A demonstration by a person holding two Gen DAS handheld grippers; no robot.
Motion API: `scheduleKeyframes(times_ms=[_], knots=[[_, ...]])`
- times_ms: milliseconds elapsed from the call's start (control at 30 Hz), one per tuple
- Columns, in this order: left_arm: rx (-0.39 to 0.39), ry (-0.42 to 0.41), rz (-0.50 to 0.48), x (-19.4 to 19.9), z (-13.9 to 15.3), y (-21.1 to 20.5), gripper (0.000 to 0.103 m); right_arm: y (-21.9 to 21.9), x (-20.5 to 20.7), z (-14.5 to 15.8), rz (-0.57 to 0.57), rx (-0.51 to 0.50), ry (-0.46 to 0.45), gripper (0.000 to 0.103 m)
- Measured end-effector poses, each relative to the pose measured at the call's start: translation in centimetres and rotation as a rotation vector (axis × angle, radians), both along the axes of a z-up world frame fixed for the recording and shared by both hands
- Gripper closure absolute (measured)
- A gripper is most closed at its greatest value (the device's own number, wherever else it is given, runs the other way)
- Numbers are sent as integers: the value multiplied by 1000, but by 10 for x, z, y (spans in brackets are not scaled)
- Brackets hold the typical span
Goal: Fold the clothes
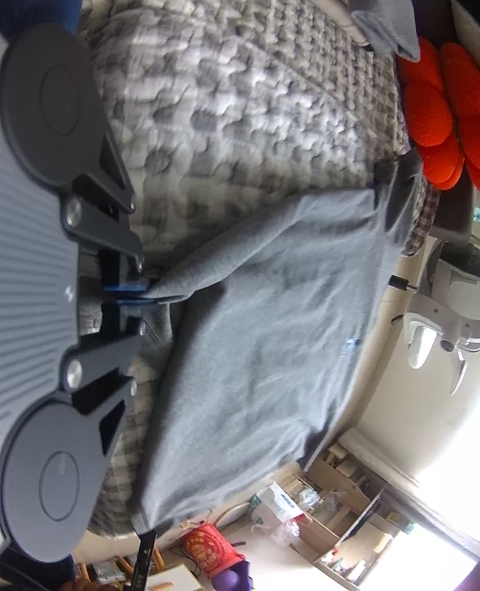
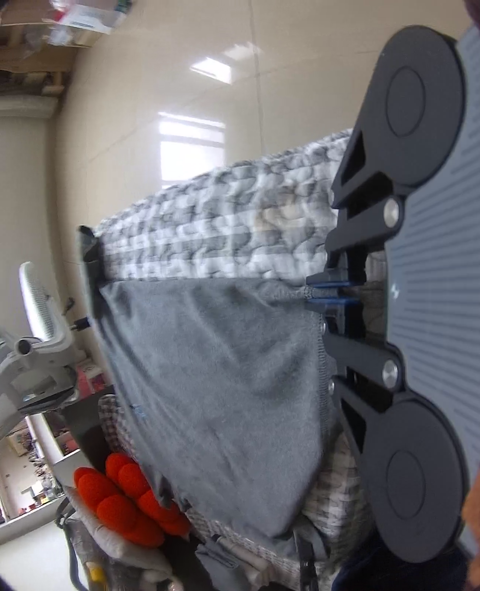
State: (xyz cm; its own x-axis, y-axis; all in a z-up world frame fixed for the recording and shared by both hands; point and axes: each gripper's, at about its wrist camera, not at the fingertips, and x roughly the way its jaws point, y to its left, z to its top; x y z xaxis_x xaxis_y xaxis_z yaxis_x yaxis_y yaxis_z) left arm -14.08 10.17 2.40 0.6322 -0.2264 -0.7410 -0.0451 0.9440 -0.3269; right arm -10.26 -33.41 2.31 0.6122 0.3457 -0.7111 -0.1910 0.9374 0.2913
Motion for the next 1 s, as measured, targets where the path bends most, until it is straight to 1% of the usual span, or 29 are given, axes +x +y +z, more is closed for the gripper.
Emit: scheduleKeyframes(times_ms=[100,200,300,400,467,600,700,833,933,1000], knots=[[-8,-23,13,-9,21,21,100,-1,-11,19,-9,26,-64,97],[13,-57,12,-23,43,41,100,-1,-26,42,-7,42,-133,97],[47,-71,-5,-32,54,47,100,2,-40,64,4,51,-195,98],[72,-72,-33,-35,54,47,100,9,-51,76,17,32,-223,98],[88,-51,-46,-36,47,46,100,14,-56,72,30,9,-203,98],[101,6,-63,-43,33,53,100,20,-62,50,31,-61,-135,98],[129,30,-71,-43,25,53,100,20,-62,34,20,-81,-95,98],[153,65,-100,-34,19,48,99,31,-54,22,30,-177,-74,97],[157,61,-106,-35,23,46,97,30,-53,23,20,-183,-76,95],[144,48,-102,-40,28,50,90,29,-52,24,14,-187,-77,95]])
